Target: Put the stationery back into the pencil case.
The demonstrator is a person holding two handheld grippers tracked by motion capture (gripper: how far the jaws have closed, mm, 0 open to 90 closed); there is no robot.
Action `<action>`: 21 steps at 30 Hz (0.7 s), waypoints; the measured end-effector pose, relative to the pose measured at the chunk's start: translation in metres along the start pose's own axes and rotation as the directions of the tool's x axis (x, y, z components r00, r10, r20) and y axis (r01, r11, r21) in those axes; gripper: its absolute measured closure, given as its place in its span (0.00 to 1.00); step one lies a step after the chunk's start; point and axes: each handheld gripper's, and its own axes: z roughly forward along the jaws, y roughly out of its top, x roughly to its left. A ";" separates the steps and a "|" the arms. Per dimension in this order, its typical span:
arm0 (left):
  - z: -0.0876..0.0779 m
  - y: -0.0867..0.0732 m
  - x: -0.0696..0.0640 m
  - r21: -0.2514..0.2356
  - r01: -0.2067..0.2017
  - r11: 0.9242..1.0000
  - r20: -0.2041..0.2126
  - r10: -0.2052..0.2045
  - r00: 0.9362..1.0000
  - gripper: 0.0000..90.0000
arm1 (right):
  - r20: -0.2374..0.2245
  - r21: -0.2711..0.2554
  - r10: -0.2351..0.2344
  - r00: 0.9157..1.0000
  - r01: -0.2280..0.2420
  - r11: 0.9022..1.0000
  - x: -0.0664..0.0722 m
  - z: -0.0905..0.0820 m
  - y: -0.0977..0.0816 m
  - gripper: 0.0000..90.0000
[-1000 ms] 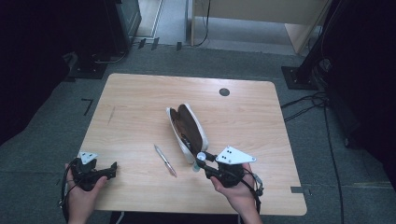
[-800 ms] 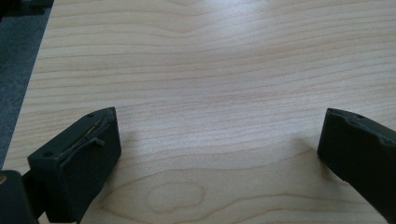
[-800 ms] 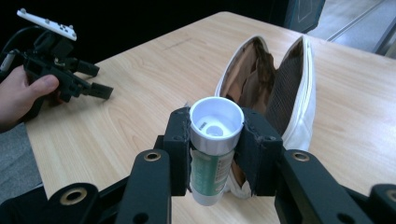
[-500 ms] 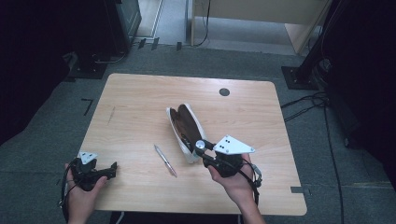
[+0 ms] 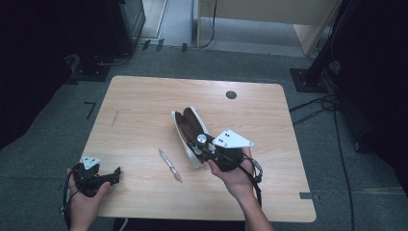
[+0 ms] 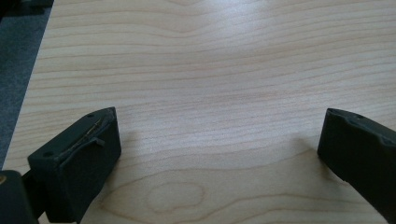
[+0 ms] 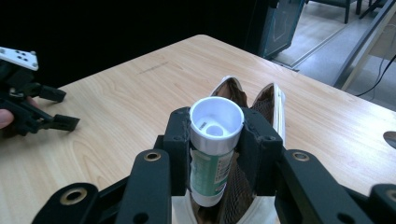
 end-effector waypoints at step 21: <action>0.000 0.000 0.000 -0.002 0.001 1.000 -0.001 -0.001 1.000 0.00 | 0.018 0.117 -0.001 1.000 -0.001 0.993 -0.006 0.043 -0.016 0.74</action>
